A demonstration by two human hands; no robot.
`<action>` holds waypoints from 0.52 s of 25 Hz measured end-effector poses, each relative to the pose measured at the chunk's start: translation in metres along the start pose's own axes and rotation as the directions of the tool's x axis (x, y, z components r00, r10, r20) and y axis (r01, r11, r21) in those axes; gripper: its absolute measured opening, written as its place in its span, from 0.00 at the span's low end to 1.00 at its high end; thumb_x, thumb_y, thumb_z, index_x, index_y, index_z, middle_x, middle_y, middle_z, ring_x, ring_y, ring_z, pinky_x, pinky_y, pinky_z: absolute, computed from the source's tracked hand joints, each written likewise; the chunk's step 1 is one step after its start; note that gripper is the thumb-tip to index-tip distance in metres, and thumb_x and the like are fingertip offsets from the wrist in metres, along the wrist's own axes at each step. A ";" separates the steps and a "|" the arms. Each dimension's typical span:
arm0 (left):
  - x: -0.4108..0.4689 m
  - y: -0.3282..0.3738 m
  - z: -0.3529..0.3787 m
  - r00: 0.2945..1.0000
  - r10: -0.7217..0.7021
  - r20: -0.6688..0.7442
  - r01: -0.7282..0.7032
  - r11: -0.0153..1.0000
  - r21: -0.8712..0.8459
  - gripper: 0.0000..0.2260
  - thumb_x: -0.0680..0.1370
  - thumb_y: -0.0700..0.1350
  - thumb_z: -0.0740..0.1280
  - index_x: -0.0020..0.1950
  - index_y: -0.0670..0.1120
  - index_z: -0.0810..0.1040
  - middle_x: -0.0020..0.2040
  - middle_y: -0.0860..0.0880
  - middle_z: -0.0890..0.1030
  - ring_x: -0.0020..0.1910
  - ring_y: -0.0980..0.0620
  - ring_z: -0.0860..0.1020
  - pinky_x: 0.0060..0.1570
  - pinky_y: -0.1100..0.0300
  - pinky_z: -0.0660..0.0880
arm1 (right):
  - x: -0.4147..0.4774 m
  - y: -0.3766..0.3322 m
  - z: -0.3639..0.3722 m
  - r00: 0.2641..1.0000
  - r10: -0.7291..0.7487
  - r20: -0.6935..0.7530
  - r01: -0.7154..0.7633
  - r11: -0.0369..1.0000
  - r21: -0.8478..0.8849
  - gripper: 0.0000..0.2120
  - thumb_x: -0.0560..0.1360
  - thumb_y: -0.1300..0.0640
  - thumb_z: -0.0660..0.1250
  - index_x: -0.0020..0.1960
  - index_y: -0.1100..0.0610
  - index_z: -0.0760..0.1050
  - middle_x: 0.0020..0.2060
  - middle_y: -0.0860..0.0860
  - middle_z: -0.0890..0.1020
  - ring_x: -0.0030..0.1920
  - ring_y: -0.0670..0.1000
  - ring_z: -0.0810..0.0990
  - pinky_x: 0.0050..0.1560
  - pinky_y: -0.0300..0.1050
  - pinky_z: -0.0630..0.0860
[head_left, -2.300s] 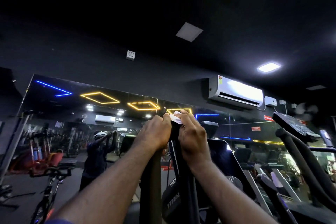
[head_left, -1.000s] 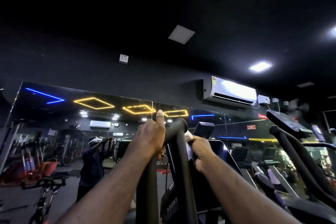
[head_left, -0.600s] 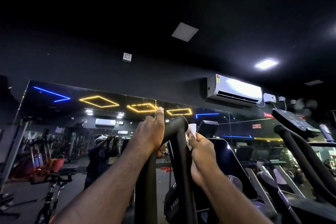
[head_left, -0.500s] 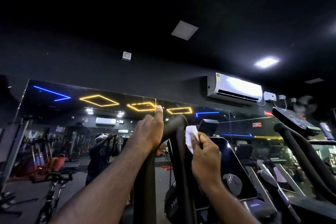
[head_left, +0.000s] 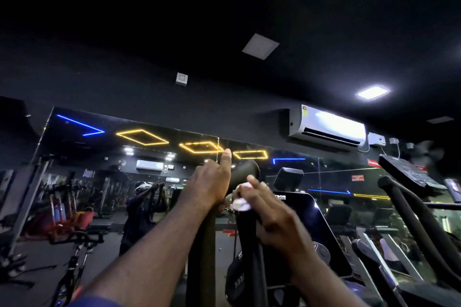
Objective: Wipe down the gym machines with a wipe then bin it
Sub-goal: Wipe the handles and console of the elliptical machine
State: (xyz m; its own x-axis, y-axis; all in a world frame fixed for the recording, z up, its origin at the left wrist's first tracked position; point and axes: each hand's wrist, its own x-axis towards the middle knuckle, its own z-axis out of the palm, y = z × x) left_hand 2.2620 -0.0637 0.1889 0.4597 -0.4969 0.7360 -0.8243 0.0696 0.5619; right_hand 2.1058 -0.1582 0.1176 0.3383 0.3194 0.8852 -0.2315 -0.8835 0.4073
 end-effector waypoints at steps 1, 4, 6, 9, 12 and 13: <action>0.000 0.000 -0.002 1.000 0.003 -0.003 -0.003 1.000 0.004 0.40 0.82 0.72 0.42 0.56 0.42 0.83 0.47 0.43 0.83 0.42 0.47 0.81 0.45 0.50 0.77 | 0.010 0.002 0.001 0.998 0.049 -0.026 -0.049 0.999 0.002 0.23 0.76 0.70 0.72 0.69 0.59 0.77 0.69 0.55 0.79 0.77 0.50 0.68 0.74 0.51 0.72; -0.001 0.001 0.000 1.000 0.013 0.014 -0.014 1.000 0.015 0.36 0.83 0.72 0.46 0.47 0.45 0.82 0.40 0.45 0.83 0.36 0.48 0.81 0.45 0.50 0.81 | -0.009 -0.012 0.011 0.998 0.060 0.004 -0.060 0.992 0.111 0.15 0.82 0.62 0.66 0.68 0.62 0.79 0.69 0.55 0.80 0.77 0.51 0.70 0.74 0.51 0.71; -0.001 0.000 0.001 1.000 0.017 0.015 -0.017 0.999 0.032 0.35 0.82 0.72 0.49 0.45 0.45 0.81 0.38 0.45 0.83 0.35 0.47 0.83 0.45 0.47 0.83 | -0.038 -0.028 0.009 0.996 -0.034 0.088 0.019 0.986 0.165 0.13 0.81 0.64 0.64 0.64 0.62 0.80 0.65 0.52 0.81 0.76 0.51 0.71 0.75 0.49 0.69; -0.002 0.001 0.000 1.000 0.020 0.002 -0.020 0.998 0.060 0.34 0.82 0.71 0.50 0.44 0.46 0.81 0.38 0.45 0.83 0.35 0.47 0.83 0.44 0.47 0.83 | -0.027 -0.023 0.000 0.991 0.045 0.127 -0.067 0.983 0.170 0.16 0.76 0.70 0.65 0.59 0.55 0.78 0.62 0.49 0.79 0.71 0.50 0.75 0.67 0.50 0.76; -0.001 0.002 -0.001 0.999 0.020 -0.028 -0.017 0.996 0.092 0.36 0.80 0.74 0.50 0.44 0.45 0.81 0.39 0.46 0.83 0.37 0.48 0.82 0.42 0.50 0.80 | 0.007 -0.014 0.008 0.993 0.106 0.057 -0.109 0.992 0.067 0.12 0.79 0.68 0.68 0.59 0.56 0.78 0.63 0.53 0.80 0.74 0.52 0.73 0.72 0.52 0.73; 0.000 0.001 0.000 1.000 0.014 -0.021 -0.012 0.996 0.093 0.38 0.77 0.77 0.50 0.46 0.46 0.81 0.40 0.46 0.83 0.37 0.47 0.82 0.43 0.49 0.82 | 0.002 -0.018 0.017 0.996 0.083 0.038 -0.085 0.994 0.061 0.07 0.81 0.66 0.65 0.57 0.59 0.79 0.59 0.54 0.82 0.74 0.54 0.73 0.72 0.53 0.74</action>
State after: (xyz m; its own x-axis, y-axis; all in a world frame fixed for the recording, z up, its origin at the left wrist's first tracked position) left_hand 2.2611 -0.0634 0.1893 0.4549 -0.4781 0.7513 -0.8570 -0.0056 0.5153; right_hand 2.1261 -0.1475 0.1086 0.3526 0.2318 0.9066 -0.2030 -0.9268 0.3159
